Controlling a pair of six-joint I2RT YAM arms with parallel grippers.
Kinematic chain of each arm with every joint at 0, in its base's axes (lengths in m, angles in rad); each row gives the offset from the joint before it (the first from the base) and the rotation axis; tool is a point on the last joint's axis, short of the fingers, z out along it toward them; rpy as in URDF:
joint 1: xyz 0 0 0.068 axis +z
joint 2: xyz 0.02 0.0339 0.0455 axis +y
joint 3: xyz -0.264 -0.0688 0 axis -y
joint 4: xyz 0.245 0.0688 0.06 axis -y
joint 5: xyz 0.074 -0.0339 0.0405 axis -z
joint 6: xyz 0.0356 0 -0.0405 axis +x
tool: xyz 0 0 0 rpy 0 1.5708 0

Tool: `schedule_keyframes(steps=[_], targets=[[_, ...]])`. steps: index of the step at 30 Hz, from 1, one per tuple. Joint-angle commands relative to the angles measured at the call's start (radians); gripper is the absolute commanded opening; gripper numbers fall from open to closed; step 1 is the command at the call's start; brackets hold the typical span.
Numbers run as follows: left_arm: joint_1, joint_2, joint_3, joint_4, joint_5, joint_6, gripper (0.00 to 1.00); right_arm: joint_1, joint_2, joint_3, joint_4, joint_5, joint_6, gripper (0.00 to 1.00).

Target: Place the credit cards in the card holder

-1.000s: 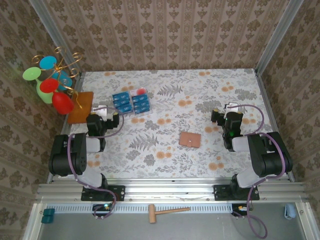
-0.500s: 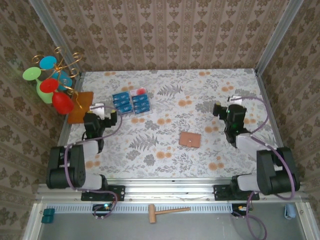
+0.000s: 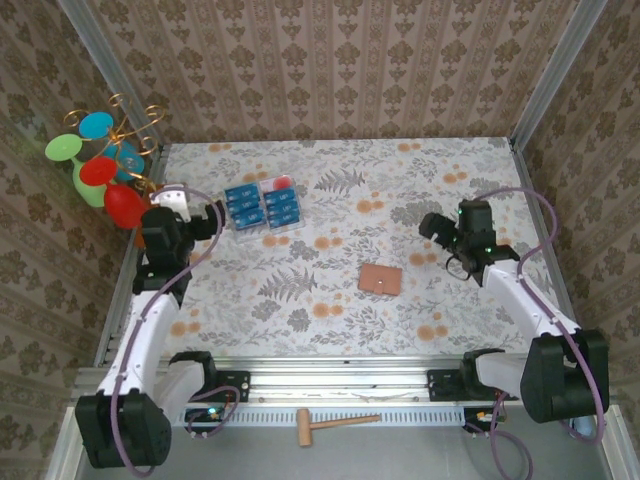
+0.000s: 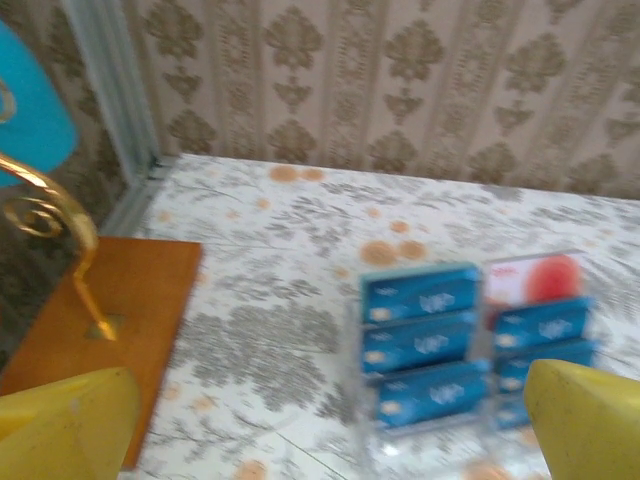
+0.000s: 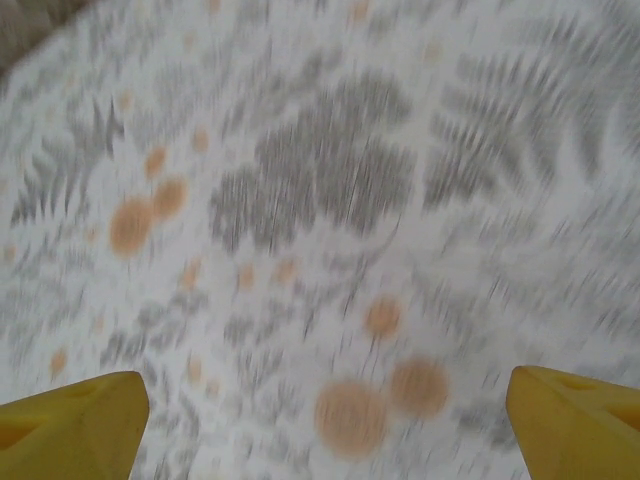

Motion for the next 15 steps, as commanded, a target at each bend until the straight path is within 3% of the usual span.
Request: schedule_keyframes(steps=[1,9,15], targets=[[-0.068,-0.018,0.065,-0.29,0.081,-0.07,1.0,0.068,0.002,-0.07,-0.078,-0.155,0.114,0.91],[-0.329,0.078,0.164,-0.369,-0.056,-0.099,1.0,0.222,0.117,-0.108,-0.002,-0.115,0.194,0.91],[-0.354,0.174,0.209,-0.373,-0.077,-0.18,1.0,0.266,0.191,-0.086,0.027,-0.125,0.225,0.91]])
